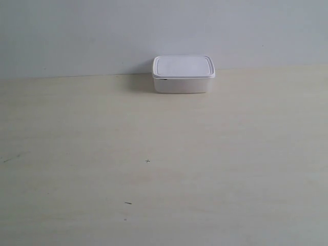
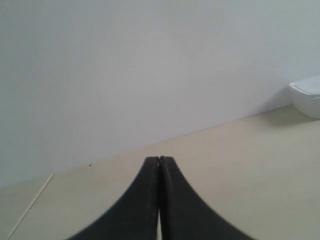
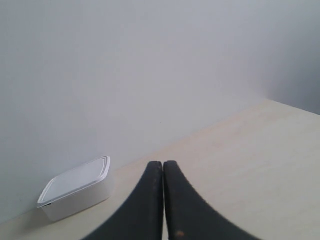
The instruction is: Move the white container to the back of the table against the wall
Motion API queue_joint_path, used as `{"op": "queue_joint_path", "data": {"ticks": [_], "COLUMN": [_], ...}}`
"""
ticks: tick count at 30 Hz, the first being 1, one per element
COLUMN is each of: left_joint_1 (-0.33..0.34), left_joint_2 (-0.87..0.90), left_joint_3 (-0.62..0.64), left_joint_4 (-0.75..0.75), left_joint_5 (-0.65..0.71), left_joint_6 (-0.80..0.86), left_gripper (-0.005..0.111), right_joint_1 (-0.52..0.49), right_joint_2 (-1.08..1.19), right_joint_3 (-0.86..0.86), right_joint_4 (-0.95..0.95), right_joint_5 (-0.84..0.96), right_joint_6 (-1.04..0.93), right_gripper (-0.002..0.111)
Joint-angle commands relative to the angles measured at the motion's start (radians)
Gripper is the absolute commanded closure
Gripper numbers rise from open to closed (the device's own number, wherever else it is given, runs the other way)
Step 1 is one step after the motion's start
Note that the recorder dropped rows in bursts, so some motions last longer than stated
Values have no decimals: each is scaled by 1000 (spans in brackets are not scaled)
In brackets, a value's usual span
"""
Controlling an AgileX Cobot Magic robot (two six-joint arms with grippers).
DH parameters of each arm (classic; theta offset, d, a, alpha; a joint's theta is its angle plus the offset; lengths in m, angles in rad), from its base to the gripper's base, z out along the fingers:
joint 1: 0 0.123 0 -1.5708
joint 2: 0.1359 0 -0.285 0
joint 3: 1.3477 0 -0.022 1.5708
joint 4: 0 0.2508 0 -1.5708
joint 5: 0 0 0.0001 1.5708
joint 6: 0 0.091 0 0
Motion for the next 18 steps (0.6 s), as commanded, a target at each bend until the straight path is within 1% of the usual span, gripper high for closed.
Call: {"op": "queue_joint_path", "data": {"ticks": [1,3,7,10,13,16,18], "left_joint_1": [-5,-5,-5,-5,-5,-5,-5], "left_joint_2": [-6,-6,-6,-6,-6,-6,-6], "left_joint_3": [0,0,0,0,0,0,0], "left_joint_4": [-217,-291,-365,-410,-471,-539,-548], "left_joint_5": [45,83,194,213,231,289,311], "left_joint_6": [92,92,92,127,214,331,420], "left_gripper": [107,107,107,107,107,107,107], "right_joint_1": [-6,-6,-6,-6,-6,-6,-6], "right_joint_2": [-5,-5,-5,-5,-5,-5,-5], "right_joint_3": [4,4,4,4,4,4,4], "right_joint_4": [0,0,0,0,0,0,0], "right_joint_5": [1,1,1,1,1,1,1], "right_joint_6": [-1,-1,-1,-1,-1,-1,-1], "right_gripper": [108,108,108,108,108,108,108]}}
